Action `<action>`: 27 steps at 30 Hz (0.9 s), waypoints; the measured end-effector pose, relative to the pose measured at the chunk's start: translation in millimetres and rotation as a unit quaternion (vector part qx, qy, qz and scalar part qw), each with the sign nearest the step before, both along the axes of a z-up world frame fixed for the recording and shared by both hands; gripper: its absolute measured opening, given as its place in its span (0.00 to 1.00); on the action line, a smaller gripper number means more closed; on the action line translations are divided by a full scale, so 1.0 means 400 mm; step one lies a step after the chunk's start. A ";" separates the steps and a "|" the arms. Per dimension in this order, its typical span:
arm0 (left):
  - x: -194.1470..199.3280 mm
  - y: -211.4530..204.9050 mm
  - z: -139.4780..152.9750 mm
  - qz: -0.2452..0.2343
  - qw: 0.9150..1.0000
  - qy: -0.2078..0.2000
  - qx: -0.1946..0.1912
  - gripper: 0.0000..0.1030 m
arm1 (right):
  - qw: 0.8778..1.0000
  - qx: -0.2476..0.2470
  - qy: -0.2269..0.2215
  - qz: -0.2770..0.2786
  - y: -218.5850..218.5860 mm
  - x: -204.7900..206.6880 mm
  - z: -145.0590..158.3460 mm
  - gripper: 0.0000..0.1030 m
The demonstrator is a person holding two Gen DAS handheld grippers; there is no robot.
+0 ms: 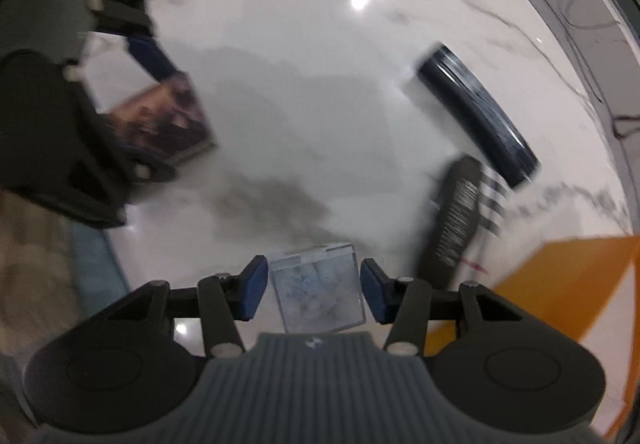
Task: Organize rigid objects
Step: 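Close the left tool on the card box while the right tool grips the clear cube box, then carry the card box and clear cube box over the orange shoebox and lower them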
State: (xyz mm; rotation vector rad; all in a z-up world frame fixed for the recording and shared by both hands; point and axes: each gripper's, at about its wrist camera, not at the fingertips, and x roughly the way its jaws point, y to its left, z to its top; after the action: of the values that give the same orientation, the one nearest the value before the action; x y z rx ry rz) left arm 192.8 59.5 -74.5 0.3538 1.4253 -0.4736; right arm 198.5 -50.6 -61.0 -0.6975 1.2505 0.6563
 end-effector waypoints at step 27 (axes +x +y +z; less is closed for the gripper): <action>-0.106 -0.001 0.124 0.027 0.995 -0.077 -0.050 0.67 | 0.999 0.022 -0.045 0.013 -0.005 -0.066 0.060 0.47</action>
State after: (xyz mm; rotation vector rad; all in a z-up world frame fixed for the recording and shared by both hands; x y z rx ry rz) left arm 150.4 59.2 -25.0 0.2646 1.2527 -0.4627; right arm 172.2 -52.4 -36.8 -0.6997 1.1421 0.6645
